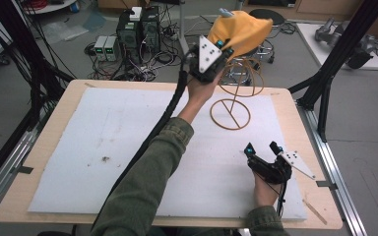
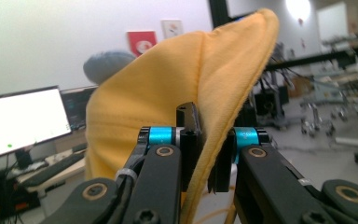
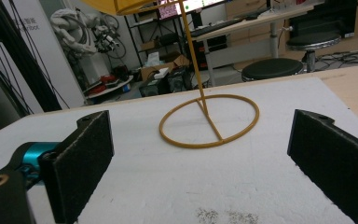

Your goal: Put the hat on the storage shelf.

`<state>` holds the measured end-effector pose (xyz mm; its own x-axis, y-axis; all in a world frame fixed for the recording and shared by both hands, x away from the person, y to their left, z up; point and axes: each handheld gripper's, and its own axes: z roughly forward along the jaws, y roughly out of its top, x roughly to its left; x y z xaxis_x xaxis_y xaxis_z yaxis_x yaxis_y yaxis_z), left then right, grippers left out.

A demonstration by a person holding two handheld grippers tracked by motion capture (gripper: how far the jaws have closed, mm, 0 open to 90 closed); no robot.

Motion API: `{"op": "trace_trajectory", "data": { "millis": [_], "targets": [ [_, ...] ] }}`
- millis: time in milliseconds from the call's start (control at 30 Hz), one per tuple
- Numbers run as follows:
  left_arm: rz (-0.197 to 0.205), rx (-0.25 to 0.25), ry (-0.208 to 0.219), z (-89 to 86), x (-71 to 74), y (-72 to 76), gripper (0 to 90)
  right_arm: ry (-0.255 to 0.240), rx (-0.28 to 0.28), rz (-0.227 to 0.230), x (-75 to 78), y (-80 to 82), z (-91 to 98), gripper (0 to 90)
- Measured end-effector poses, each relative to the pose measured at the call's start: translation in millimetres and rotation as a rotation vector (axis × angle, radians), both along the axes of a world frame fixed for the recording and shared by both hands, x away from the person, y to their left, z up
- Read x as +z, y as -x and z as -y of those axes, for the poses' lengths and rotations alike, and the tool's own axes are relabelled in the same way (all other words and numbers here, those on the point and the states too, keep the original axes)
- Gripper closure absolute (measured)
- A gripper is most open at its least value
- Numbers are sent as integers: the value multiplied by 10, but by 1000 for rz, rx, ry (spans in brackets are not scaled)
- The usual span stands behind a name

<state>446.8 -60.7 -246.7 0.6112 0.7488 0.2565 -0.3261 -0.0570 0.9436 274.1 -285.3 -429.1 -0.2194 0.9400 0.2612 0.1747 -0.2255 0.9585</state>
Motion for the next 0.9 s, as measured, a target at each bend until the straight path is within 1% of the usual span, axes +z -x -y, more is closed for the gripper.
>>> {"op": "trace_trajectory", "data": {
  "millis": [67, 133, 200, 333, 500, 600, 667, 700, 900],
  "targets": [
    [15, -18, -54, 122, -77, 41, 848, -1, 1, 1, 0, 0, 1, 58],
    [17, -34, -90, 225, -152, 62, 848, -2, -1, -1, 0, 1, 4, 58],
    [11, -49, -120, 292, -221, 65, 848, -8, -2, 2, 1, 1, 2, 58],
    [-12, -72, -152, 369, -348, 64, 846, -8, -1, 1, 0, -1, 9, 58],
    [-33, -95, -189, 411, -467, 62, 844, -9, -1, 2, 0, -1, 10, 58],
    [-46, -114, -234, 431, -536, 55, 839, -9, -2, 3, -1, -4, 7, 58],
    [-39, -112, -274, 445, -582, 50, 833, -9, -2, 4, -1, -5, 8, 58],
    [-45, -114, -286, 449, -602, 47, 830, -12, -4, 0, 0, -3, 7, 58],
    [-79, -148, -312, 440, -705, 24, 824, -10, -2, -2, 0, -4, 9, 58]
  ]
}}
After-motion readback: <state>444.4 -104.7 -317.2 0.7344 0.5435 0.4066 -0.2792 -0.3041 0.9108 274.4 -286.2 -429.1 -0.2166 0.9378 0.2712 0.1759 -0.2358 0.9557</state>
